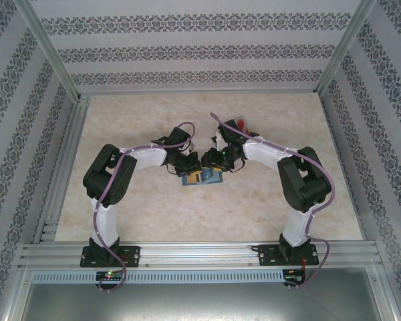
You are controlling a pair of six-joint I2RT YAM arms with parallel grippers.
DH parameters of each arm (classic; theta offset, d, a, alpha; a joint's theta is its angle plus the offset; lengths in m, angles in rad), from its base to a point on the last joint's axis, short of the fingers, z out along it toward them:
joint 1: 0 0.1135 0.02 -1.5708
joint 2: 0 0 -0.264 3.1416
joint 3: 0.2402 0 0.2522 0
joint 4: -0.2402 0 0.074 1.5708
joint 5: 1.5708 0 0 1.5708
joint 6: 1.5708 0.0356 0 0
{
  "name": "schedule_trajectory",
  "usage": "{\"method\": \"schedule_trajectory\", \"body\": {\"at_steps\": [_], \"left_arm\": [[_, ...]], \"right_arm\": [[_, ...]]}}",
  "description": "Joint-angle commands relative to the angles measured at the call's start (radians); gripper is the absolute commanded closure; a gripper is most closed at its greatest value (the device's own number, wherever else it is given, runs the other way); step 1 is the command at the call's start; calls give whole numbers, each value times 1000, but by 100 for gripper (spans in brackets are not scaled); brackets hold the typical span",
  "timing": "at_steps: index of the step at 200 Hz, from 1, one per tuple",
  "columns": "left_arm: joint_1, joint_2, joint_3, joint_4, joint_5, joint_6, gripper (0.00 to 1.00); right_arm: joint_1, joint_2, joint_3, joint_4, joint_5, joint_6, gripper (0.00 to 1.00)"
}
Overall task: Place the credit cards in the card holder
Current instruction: Flip over the card slot in the card holder.
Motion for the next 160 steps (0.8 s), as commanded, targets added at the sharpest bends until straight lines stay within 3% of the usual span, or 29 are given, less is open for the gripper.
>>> {"method": "schedule_trajectory", "body": {"at_steps": [1,78,160], "left_arm": [[-8,6,-7,20,-5,-8,100],[-8,-12,-14,36,-12,-14,100],[-8,-57,-50,75,-21,-29,100]], "right_arm": [[12,-36,14,-6,-22,7,51],[12,-46,16,2,-33,18,52],[12,-58,-6,79,-98,68,59]]}}
